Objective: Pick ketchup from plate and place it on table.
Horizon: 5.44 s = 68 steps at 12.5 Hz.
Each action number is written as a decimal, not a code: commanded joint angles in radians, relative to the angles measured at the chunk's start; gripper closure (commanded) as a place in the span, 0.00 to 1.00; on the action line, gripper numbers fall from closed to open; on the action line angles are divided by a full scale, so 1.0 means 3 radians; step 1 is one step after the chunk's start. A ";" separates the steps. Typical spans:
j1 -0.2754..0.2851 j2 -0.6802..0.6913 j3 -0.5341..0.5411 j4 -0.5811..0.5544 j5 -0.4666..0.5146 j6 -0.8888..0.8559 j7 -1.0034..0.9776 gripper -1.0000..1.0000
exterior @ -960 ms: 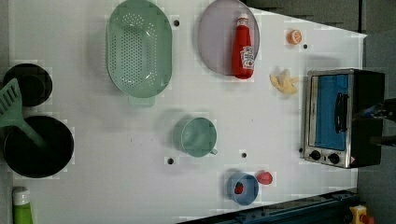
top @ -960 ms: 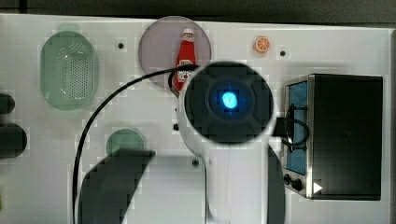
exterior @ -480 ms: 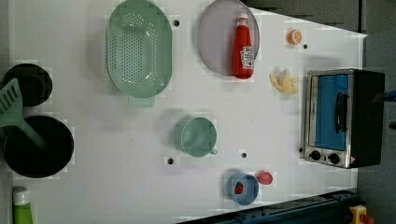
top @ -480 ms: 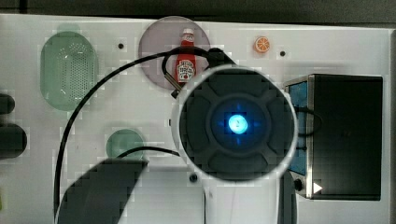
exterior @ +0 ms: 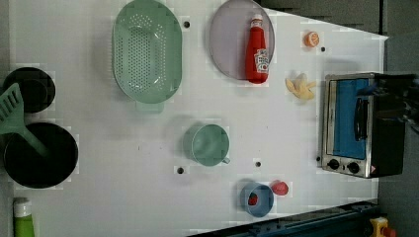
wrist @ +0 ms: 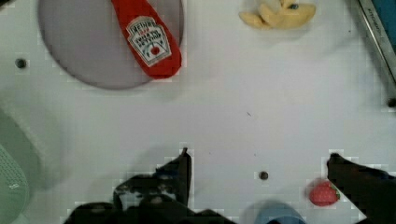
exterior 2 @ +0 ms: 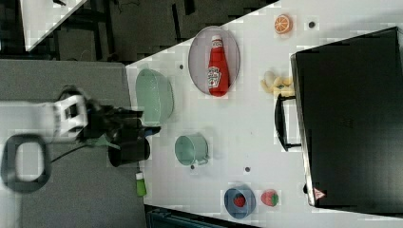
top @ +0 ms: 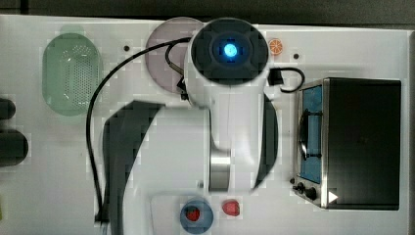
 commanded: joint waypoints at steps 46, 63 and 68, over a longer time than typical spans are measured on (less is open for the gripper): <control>0.0101 0.1158 0.0089 0.0164 -0.0173 0.1740 -0.1131 0.35; -0.0054 0.0276 -0.0159 -0.1964 -0.0041 0.2402 -0.0602 0.35; -0.0052 0.0702 -0.0158 -0.1997 -0.0041 0.2939 -0.0602 0.22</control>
